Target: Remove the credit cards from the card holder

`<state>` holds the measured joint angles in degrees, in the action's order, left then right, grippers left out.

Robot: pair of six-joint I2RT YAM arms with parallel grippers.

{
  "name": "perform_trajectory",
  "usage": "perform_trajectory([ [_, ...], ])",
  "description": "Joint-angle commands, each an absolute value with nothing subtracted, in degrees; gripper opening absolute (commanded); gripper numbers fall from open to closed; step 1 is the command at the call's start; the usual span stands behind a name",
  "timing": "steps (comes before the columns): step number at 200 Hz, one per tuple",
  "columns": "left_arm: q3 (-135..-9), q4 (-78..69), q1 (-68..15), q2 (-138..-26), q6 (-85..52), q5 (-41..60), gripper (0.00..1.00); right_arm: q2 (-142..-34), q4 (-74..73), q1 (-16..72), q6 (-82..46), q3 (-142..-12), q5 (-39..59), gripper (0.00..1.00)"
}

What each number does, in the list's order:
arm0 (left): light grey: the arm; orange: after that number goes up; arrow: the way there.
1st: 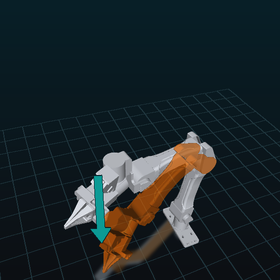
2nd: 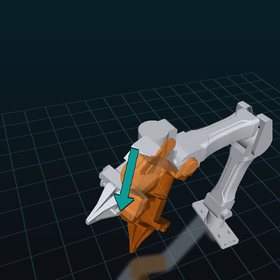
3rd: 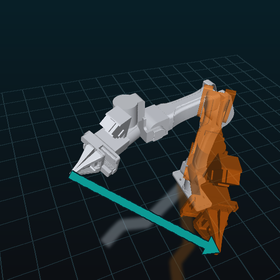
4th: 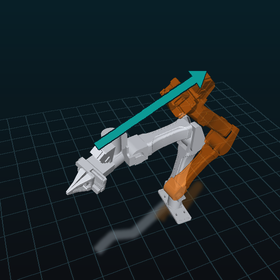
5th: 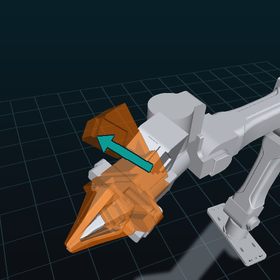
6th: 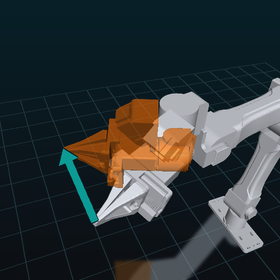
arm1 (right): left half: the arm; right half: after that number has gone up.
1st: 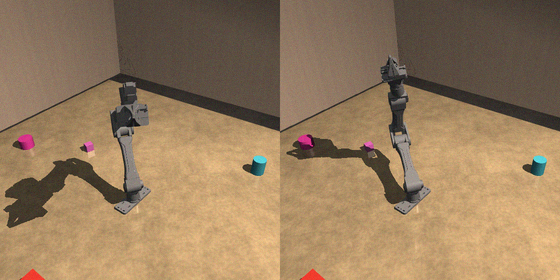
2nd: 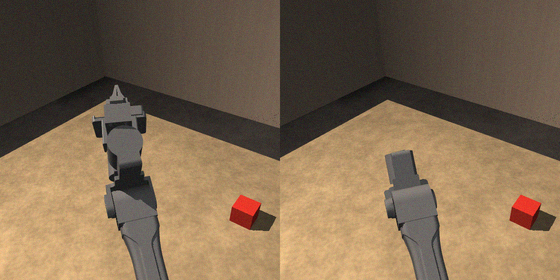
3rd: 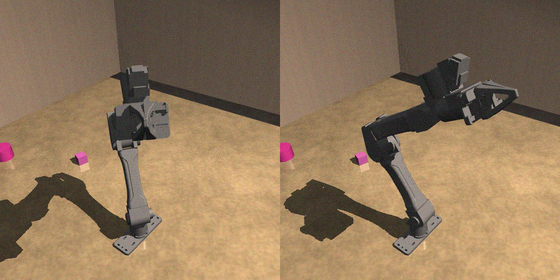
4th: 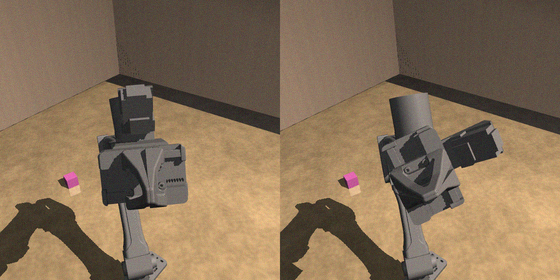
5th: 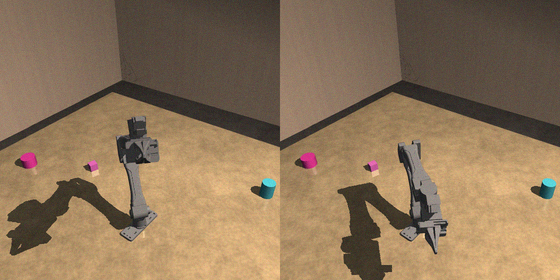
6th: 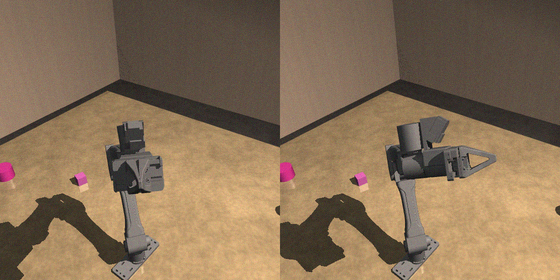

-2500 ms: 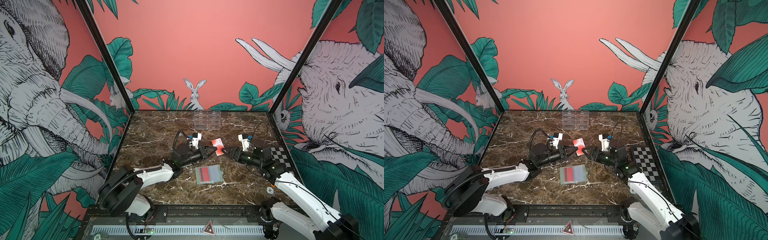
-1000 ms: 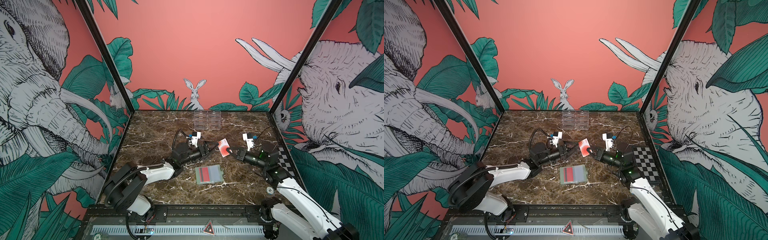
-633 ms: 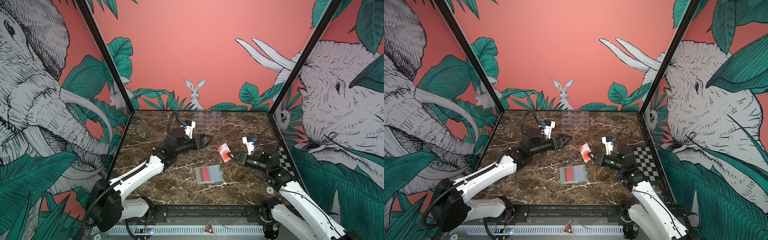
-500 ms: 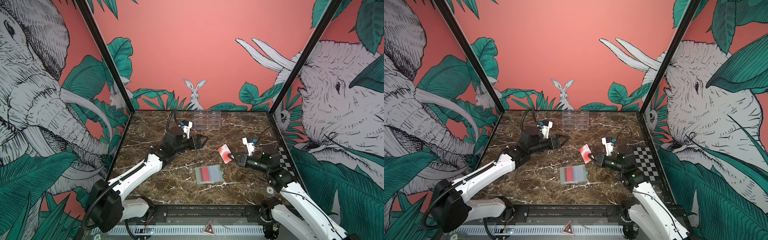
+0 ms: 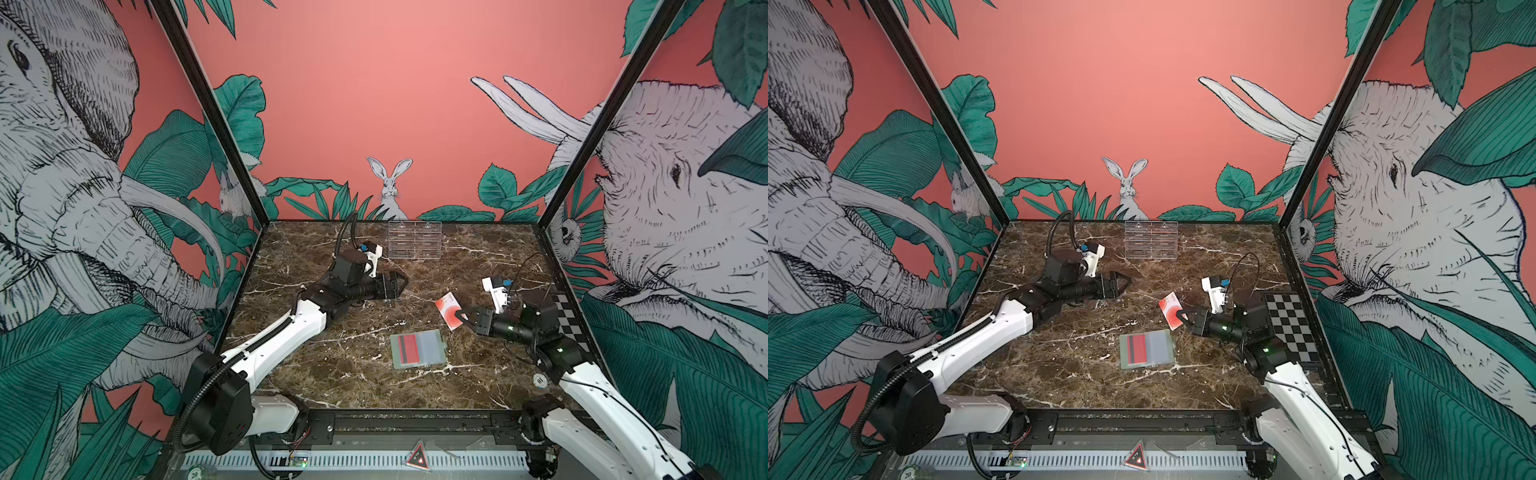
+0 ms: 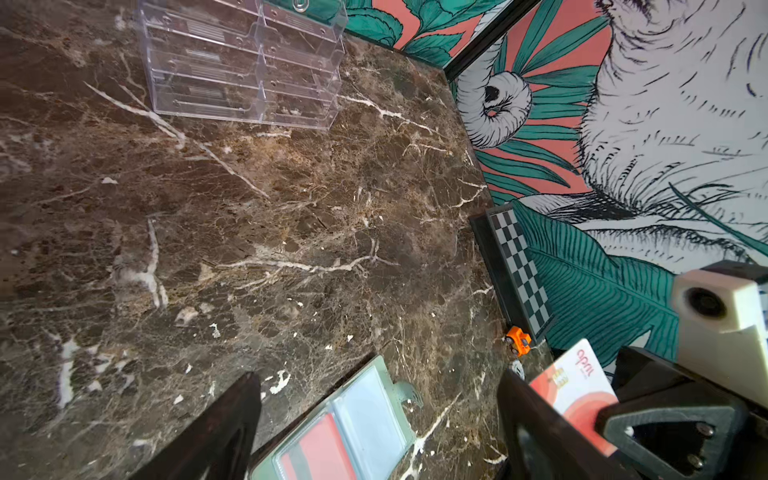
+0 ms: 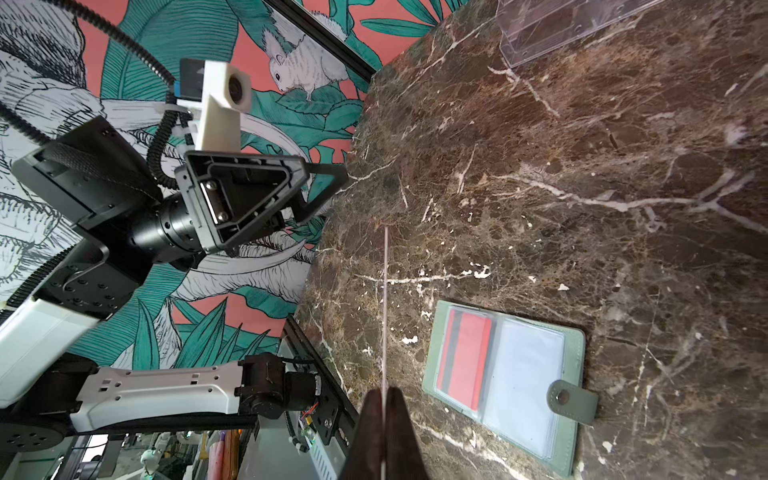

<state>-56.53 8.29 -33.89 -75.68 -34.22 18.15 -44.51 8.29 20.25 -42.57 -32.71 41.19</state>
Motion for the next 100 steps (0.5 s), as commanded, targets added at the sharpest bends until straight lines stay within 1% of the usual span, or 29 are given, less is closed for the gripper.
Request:
perform_trajectory([
  [1,-59.5,11.0,-32.9,-76.8,-30.9,17.7,0.9,-44.7,8.9,20.0,-39.7,-35.1,41.9,0.0],
  [39,-63.5,12.0,-30.6,-82.2,-28.3,19.1,0.91,-45.6,13.1,20.0,-34.8,-37.2,41.0,0.0],
  [63,-67.8,14.0,-29.3,-86.9,-25.6,17.9,0.9,-47.2,17.1,20.0,-30.6,-39.8,40.4,0.0],
  [86,-72.6,15.1,-28.2,-91.2,-23.0,16.7,0.9,-48.9,19.3,20.0,-27.3,-42.3,42.1,0.0],
  [100,-75.6,15.6,-27.6,-94.1,-21.7,15.5,0.9,-49.7,20.6,20.0,-25.4,-43.6,41.0,0.0],
])
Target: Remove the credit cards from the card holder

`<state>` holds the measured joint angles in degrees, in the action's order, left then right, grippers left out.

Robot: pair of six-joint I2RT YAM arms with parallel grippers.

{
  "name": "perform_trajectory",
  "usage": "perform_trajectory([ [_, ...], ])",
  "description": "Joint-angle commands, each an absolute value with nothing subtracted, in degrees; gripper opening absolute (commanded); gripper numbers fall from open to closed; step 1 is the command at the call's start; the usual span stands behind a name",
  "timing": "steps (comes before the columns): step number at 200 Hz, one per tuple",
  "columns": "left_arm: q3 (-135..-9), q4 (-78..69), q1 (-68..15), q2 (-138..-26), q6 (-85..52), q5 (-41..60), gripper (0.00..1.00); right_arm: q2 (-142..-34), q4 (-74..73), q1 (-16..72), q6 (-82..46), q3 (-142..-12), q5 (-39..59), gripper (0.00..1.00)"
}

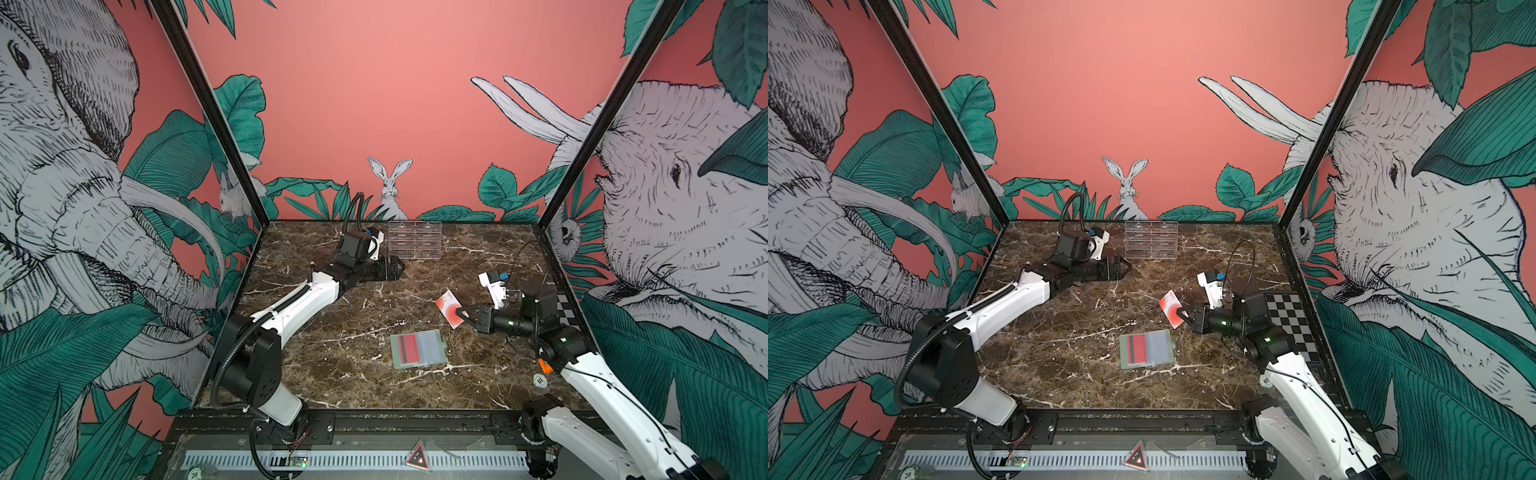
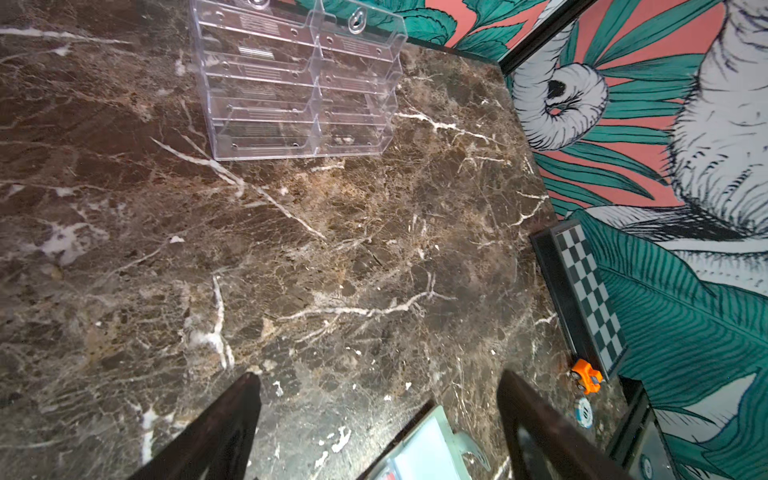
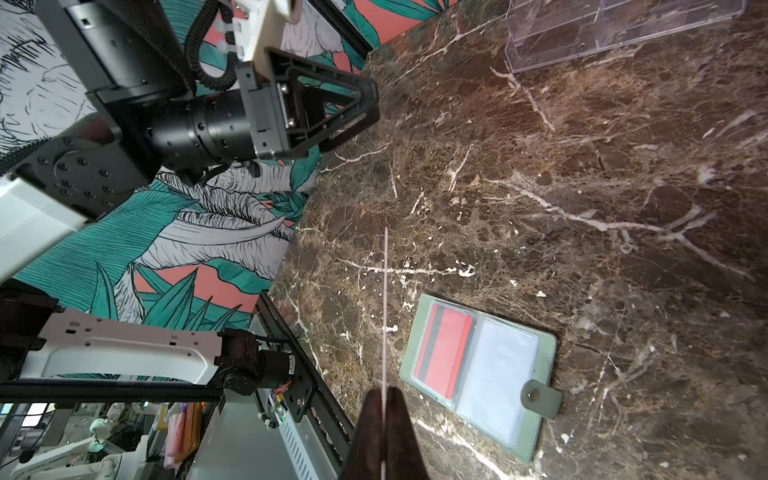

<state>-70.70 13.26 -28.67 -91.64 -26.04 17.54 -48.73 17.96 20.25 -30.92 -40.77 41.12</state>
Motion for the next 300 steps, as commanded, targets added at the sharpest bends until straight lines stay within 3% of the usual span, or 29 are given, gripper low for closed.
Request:
perform_trajectory([
  [1,-75.7,15.6,-27.5,-94.4,-21.6,15.5,0.9,-49.8,20.7,20.0,-25.4,-43.7,40.9,0.0],
  [90,-93.7,11.7,-22.0,-114.6,-18.6,14.3,0.81,-61.6,24.6,20.1,-17.4,-52.6,33.9,0.0],
  [161,-104.7,8.6,-20.0,-126.7,-18.9,15.7,0.77,-69.7,23.0,20.1,-15.1,-58.1,33.8,0.0],
  [300,-124.6,14.1,-19.9,-140.8,-18.1,13.9,0.61,-72.3,21.0,20.2,-15.7,-58.2,34.5,0.0],
])
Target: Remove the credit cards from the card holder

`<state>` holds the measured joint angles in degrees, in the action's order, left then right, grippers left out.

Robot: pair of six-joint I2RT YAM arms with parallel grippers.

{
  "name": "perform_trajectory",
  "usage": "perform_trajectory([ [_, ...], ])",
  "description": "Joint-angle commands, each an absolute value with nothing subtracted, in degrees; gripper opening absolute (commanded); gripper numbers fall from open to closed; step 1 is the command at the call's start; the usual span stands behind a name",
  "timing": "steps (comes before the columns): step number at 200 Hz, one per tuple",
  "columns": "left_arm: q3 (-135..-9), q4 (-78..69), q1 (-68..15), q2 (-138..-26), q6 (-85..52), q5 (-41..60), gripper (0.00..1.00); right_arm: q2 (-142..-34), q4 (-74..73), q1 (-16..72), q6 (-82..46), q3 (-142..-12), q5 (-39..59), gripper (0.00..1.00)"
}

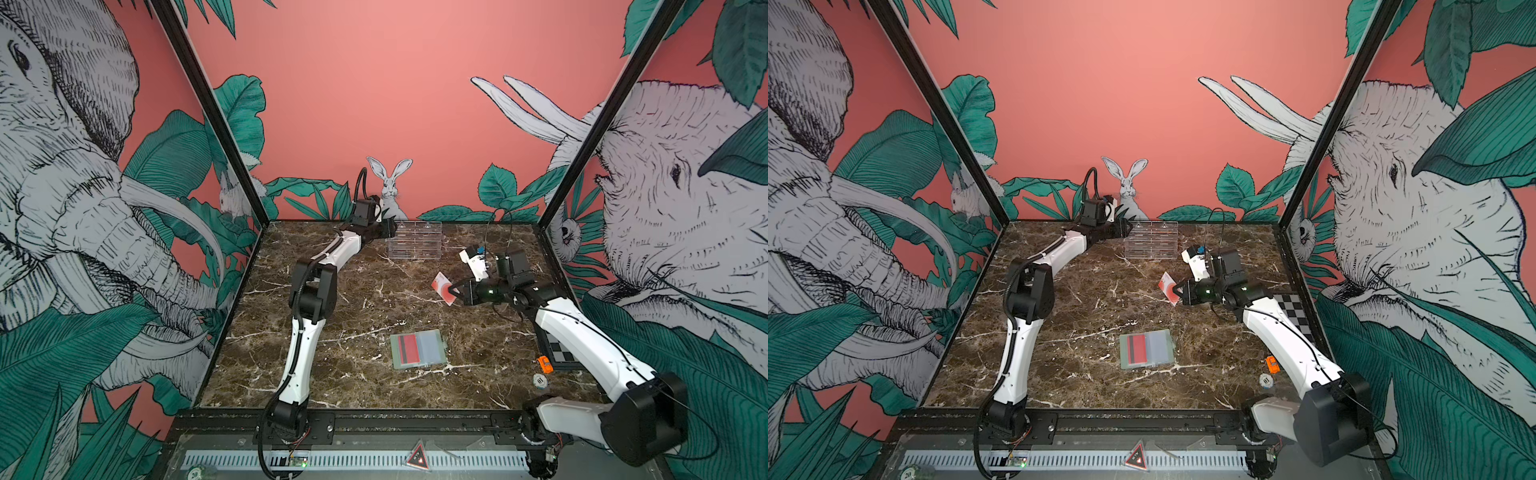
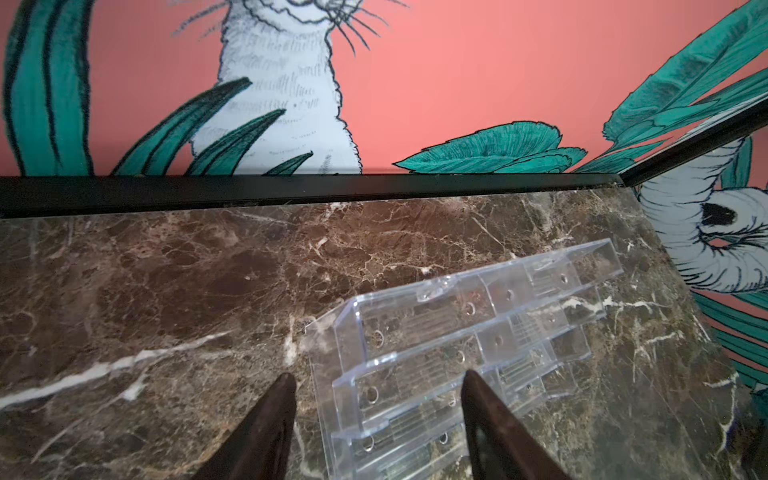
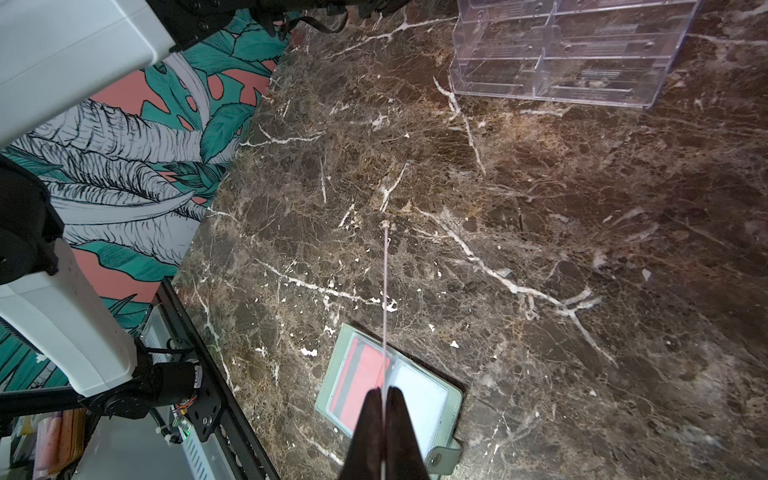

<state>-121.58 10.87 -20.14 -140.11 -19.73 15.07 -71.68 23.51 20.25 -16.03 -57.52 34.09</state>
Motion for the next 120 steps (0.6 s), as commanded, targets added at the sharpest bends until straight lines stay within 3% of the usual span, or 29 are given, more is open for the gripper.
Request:
perform_trajectory([
  [1,-124.7,14.1,-19.9,-140.9,-18.1,13.9,0.6,-72.3,21.0,20.1,-15.7,-58.3,34.5,0.0],
  [120,-132.2,19.2,-20.1,-146.4,-15.1,12.0,0.53,-74.1,19.7,20.2,-16.7,-58.8,35.1,0.0],
])
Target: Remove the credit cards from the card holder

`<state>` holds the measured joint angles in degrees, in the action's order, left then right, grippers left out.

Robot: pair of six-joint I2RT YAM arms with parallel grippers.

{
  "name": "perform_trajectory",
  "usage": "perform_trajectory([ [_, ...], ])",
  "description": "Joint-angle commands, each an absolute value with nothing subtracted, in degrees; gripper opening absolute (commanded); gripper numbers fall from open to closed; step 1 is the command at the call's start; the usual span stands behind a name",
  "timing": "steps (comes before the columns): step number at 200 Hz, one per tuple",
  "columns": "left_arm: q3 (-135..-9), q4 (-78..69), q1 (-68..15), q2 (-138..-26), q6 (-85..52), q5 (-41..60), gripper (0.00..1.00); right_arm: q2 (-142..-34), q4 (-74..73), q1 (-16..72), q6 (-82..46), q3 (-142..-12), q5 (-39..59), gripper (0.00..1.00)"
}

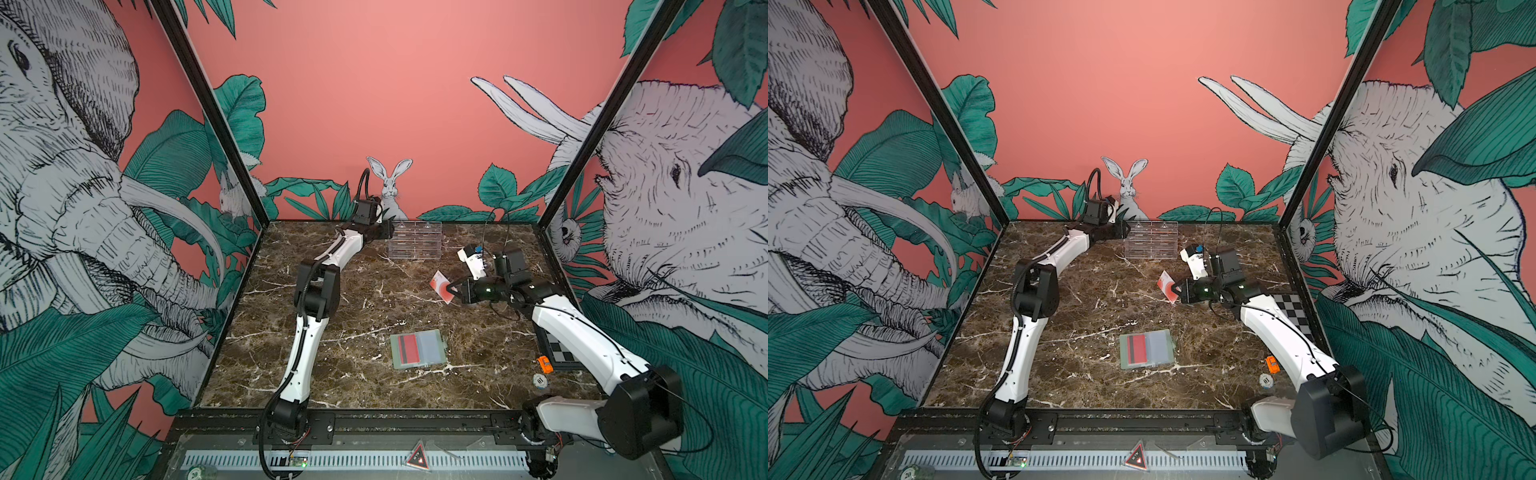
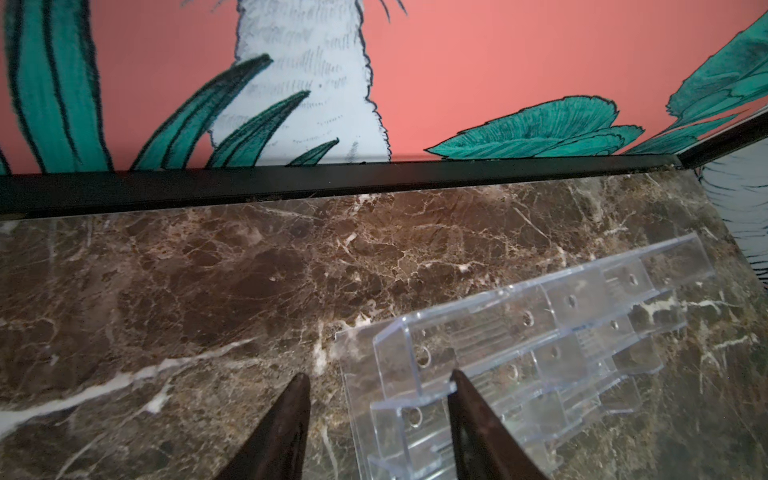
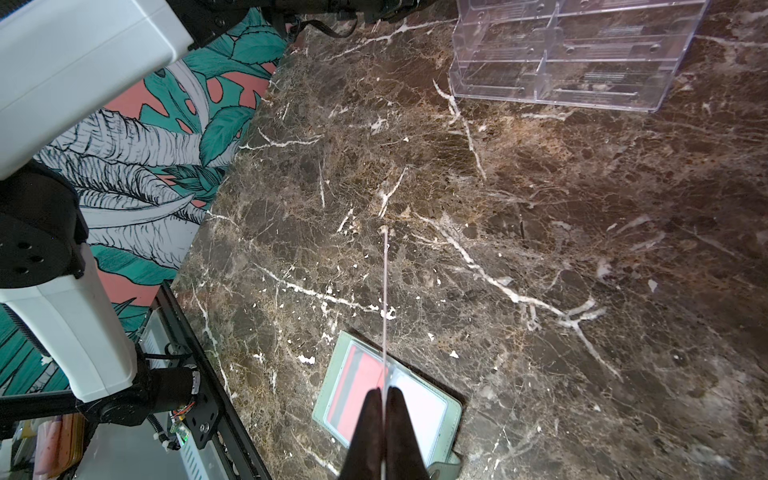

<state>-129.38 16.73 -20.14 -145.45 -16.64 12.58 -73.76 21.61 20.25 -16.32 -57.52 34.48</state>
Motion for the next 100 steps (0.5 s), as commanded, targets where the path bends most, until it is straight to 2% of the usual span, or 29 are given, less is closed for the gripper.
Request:
perform_trajectory([
  [1,-132.2,19.2,-20.1,-146.4,-15.1,12.1,0.53,-74.1,19.6,20.2,-16.7,-58.8,35.1,0.0],
  [100,-132.9,18.7,-20.9,-145.8,-13.3,11.8,0.33,-73.7,18.8,20.3,-17.6,-57.5,35.2,0.0],
])
